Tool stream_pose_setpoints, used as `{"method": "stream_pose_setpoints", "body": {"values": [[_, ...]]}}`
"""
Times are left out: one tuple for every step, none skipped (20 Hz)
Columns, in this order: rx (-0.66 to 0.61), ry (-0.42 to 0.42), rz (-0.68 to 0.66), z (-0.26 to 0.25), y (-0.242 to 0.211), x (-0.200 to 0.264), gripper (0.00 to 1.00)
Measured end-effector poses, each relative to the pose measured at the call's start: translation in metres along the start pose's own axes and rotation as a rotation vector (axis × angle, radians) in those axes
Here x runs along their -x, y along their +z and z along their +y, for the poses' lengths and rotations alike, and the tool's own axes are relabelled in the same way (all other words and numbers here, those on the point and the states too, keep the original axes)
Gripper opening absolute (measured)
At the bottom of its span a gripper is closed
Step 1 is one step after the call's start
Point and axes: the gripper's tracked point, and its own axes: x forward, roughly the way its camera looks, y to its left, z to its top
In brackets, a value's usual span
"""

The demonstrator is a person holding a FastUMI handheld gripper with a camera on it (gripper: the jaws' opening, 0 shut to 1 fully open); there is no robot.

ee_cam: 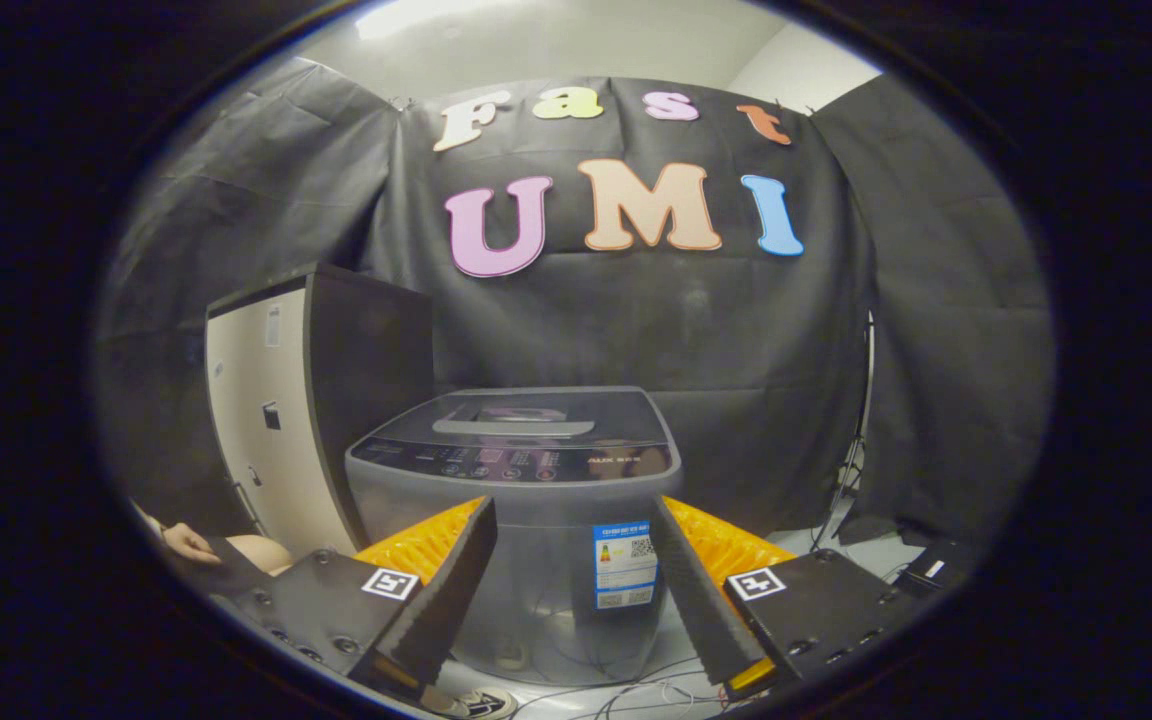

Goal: Put the clothes into the washing machine and then close the washing machine lid.

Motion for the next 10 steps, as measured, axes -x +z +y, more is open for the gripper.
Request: {"method": "stream_pose_setpoints", "body": {"values": [[0.002,0.003,0.007,0.001,-0.002,0.001,0.97],[0.007,0.003,0.013,0.001,-0.003,0.000,0.97],[0.010,0.004,0.014,0.002,-0.003,0.002,0.97],[0.014,0.005,0.017,0.002,-0.003,0.002,0.97],[0.017,0.007,0.030,0.003,-0.007,0.001,0.97],[0.018,0.009,0.048,0.003,-0.011,0.003,0.97],[0.019,0.009,0.064,0.004,-0.014,0.003,0.97],[0.020,0.010,0.065,0.003,-0.014,0.003,0.96],[0.020,0.010,0.061,0.003,-0.012,0.006,0.96],[0.018,0.010,0.061,0.003,-0.011,0.006,0.96]]}}
